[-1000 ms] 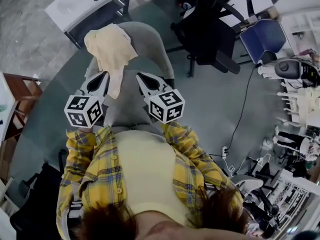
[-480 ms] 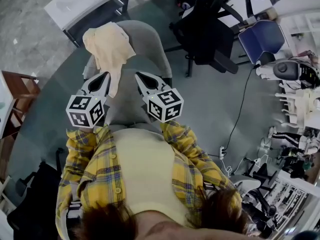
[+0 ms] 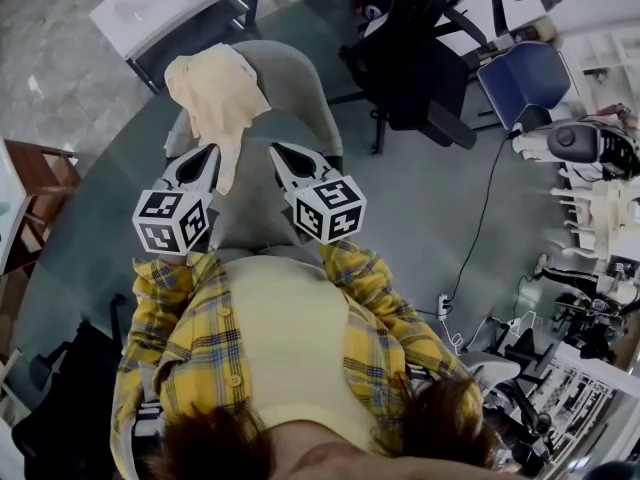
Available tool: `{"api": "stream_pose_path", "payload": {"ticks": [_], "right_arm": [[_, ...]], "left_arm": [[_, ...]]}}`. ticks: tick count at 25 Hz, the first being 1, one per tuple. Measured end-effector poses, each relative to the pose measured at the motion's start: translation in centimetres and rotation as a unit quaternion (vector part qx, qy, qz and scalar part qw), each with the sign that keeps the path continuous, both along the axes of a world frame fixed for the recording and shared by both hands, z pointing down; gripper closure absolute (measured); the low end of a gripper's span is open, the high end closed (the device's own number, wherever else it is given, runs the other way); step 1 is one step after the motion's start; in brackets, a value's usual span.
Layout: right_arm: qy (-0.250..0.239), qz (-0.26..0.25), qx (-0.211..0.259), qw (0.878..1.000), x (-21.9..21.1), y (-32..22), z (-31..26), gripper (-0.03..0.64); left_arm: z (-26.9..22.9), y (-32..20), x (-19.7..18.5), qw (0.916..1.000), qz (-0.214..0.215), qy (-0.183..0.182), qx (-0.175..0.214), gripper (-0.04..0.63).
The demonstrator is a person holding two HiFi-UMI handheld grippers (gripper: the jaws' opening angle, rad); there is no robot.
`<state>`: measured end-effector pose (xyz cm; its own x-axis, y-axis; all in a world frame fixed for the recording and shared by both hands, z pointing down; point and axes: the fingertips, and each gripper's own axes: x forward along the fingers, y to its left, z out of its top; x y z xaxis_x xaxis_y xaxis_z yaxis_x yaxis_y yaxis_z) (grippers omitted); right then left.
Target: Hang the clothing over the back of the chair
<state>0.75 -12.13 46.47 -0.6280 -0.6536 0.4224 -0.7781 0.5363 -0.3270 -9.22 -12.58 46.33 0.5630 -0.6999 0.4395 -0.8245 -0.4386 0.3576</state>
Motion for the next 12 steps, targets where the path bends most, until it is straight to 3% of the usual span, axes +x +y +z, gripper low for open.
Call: {"api": "stream_pose_path", "payload": {"ticks": [12], "right_arm": [[0.0, -0.006, -0.001, 1.0, -0.38, -0.16, 0.18, 0.603]], "left_arm": [[0.37, -0.23, -0.18, 1.0, -0.004, -0.006, -0.005, 0.589]]}}
